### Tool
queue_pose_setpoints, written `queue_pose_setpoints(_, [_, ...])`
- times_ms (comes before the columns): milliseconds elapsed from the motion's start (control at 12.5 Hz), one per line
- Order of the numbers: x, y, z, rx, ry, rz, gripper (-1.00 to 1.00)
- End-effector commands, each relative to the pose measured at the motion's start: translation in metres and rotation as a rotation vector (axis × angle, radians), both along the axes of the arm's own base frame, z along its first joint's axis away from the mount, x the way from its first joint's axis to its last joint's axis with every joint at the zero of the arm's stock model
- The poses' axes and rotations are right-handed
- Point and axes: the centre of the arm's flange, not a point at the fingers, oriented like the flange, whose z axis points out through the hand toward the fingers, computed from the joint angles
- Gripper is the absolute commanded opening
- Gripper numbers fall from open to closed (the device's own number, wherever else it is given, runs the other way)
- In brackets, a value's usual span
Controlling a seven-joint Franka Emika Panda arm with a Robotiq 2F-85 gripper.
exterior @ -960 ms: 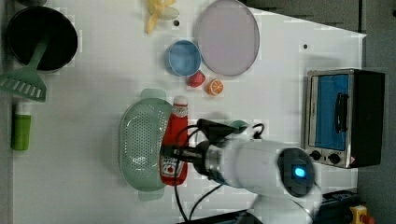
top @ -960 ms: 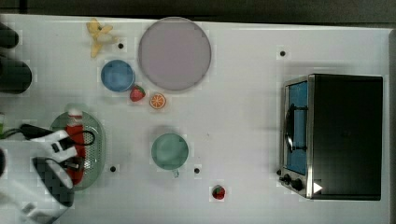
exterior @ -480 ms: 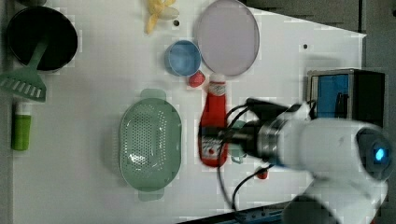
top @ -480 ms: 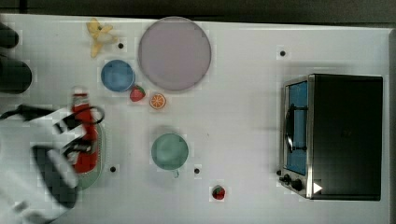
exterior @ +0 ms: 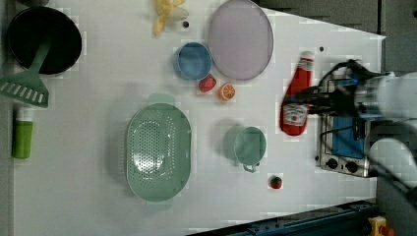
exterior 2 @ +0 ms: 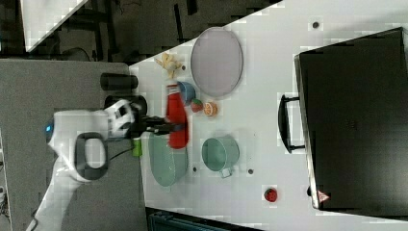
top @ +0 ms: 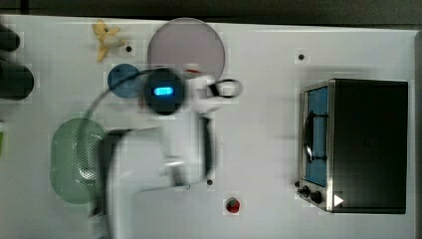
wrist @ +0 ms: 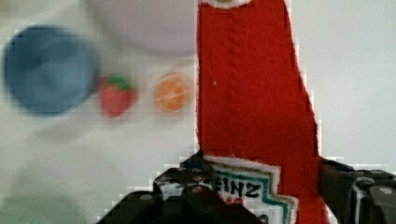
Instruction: Pick ketchup from strainer and place it on the table
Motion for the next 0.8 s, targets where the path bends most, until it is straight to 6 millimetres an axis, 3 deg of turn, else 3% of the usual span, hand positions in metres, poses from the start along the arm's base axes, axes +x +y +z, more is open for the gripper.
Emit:
queue_pose_setpoints(80, [-0.01,-0.07,-0.017,0.011,0.026,0.053,0.25])
queue_pose_setpoints(320, [-0.027,-0.107,-0.051,0.011,0.044,0.009,0.25])
queue_pose_setpoints(800, [-0.035,-0.102,-0.154,0.023,0.07,0.014,0.25])
